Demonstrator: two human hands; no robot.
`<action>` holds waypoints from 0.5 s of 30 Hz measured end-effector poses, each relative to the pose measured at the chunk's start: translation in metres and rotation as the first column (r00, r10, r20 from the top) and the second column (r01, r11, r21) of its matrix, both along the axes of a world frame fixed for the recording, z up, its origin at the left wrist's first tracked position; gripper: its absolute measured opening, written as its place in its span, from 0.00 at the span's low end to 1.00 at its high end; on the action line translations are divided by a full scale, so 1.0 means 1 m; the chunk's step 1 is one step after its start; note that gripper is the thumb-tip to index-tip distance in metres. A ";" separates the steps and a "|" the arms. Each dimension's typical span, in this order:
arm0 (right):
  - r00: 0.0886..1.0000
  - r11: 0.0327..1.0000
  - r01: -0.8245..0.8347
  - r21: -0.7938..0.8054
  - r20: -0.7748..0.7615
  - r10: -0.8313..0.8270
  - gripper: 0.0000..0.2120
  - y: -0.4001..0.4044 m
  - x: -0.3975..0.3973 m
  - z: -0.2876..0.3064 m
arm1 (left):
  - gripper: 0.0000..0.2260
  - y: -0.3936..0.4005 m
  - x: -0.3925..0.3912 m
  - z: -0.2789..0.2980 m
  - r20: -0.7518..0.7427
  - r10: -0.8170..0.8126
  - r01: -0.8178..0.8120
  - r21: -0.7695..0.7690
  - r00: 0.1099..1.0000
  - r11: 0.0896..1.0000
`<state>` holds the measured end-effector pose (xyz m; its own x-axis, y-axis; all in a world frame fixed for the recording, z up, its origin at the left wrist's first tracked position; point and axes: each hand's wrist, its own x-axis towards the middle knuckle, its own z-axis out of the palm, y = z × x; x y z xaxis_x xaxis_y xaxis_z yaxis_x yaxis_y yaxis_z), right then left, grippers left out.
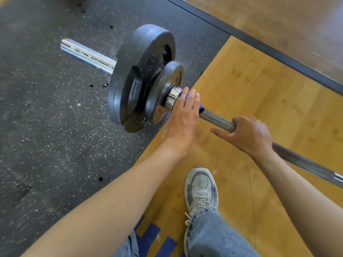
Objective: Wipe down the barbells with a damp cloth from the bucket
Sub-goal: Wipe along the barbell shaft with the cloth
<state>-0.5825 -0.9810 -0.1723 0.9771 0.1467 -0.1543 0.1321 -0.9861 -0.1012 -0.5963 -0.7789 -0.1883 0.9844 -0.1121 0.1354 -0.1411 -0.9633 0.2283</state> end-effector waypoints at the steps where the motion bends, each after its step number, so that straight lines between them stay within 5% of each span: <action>1: 1.000 1.000 -0.006 0.012 0.000 0.006 0.38 0.000 -0.002 0.001 | 0.33 0.006 -0.012 -0.002 0.022 -0.010 0.010 0.011 1.000 1.000; 7: 0.999 0.999 -0.011 0.041 0.044 0.009 0.39 0.001 -0.009 -0.001 | 0.39 0.008 -0.031 0.007 -0.036 -0.006 0.002 -0.088 0.999 0.996; 11: 0.989 0.986 0.138 0.091 0.046 -0.143 0.41 0.006 -0.009 -0.006 | 0.38 0.012 -0.022 0.011 -0.097 -0.063 0.059 -0.043 0.993 0.997; 15: 0.977 0.971 0.204 0.128 0.029 -0.210 0.42 0.038 0.008 -0.004 | 0.33 0.026 -0.042 0.026 0.053 -0.004 0.010 -0.114 0.999 0.993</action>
<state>-0.5749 -0.9434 -0.1761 0.9934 -0.0440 -0.1057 -0.0667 -0.9727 -0.2224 -0.6380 -0.7528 -0.1620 0.9749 -0.0994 0.1992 -0.1621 -0.9302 0.3293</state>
